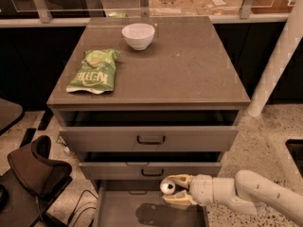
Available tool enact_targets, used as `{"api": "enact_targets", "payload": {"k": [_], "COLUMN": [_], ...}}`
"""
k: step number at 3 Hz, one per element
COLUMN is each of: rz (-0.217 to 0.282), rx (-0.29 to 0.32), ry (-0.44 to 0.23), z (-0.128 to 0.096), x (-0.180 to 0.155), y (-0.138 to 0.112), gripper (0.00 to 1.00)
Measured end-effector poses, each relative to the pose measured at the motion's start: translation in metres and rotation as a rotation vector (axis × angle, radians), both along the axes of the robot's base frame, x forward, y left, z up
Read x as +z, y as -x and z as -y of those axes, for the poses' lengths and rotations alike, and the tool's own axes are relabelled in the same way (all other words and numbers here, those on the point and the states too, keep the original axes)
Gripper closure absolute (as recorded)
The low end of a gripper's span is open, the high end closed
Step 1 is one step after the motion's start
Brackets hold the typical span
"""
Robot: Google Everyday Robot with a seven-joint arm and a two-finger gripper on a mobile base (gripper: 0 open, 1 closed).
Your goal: Pick redbull can from bottom drawer and place on counter
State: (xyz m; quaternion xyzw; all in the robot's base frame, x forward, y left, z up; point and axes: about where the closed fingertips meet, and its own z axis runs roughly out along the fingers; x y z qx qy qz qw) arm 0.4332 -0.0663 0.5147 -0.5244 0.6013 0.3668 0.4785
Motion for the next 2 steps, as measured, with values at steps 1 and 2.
{"api": "enact_targets", "payload": {"k": [1,2], "rz": [-0.026,-0.081], "rx": [-0.009,-0.024], "ry": [-0.011,-0.055], "z": [-0.002,0.004], "x": [0.024,0.062], "y": [0.007,0.019], "gripper": [1.0,1.0]}}
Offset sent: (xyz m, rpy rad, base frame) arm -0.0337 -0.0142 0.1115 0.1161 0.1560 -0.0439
